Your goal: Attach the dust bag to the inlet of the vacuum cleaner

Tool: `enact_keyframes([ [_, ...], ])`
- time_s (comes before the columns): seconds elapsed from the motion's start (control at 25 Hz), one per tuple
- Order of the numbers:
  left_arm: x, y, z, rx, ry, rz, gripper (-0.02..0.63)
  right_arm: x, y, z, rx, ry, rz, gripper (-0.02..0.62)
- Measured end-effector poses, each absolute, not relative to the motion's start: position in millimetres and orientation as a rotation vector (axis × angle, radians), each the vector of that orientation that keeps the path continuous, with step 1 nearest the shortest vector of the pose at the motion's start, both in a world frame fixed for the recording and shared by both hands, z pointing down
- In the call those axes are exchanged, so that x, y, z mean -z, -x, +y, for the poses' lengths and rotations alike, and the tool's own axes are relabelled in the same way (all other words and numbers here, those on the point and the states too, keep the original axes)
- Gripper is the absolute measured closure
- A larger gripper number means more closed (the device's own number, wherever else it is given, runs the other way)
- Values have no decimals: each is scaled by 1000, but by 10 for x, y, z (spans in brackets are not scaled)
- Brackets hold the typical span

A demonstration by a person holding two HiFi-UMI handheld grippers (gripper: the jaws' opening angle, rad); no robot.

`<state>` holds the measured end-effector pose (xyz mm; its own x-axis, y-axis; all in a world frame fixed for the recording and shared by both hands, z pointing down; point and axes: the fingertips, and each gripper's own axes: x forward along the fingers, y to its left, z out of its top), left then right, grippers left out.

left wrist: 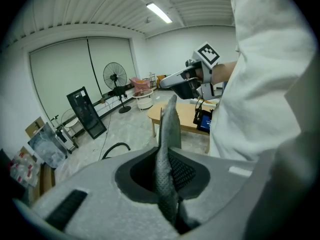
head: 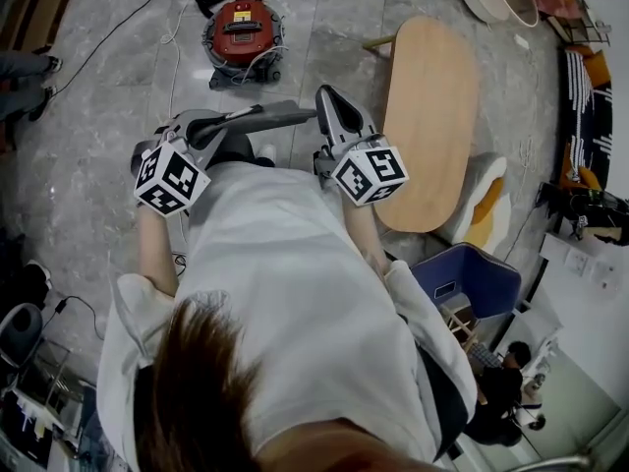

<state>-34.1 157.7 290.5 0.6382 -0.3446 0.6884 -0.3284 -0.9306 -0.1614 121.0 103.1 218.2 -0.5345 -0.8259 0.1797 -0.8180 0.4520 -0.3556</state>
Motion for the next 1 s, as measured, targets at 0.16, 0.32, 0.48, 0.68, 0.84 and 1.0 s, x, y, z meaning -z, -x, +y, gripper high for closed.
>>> enact_keyframes([
  [0.16,-2930,402,1464,1193,2848,609,567,-2256,-1241,949,658,1517,2643,592],
  [0.32,-3016,486,1235,1222,2840,610,566,-2338,-1217,771,681,1540,2630,592],
  [0.48,-3111,555,936,1242,2862,571,566,-2375,-1193,478,697,1582,2608,594],
  [0.68,-3161,638,570,1271,2889,507,567,-2276,-1145,53,684,1637,2593,592],
  [0.84,-3167,680,322,1278,2873,440,566,-2215,-1109,-171,653,1687,2581,592],
  [1.0,-3183,743,134,1267,2867,413,568,-2251,-1063,-276,661,1728,2555,594],
])
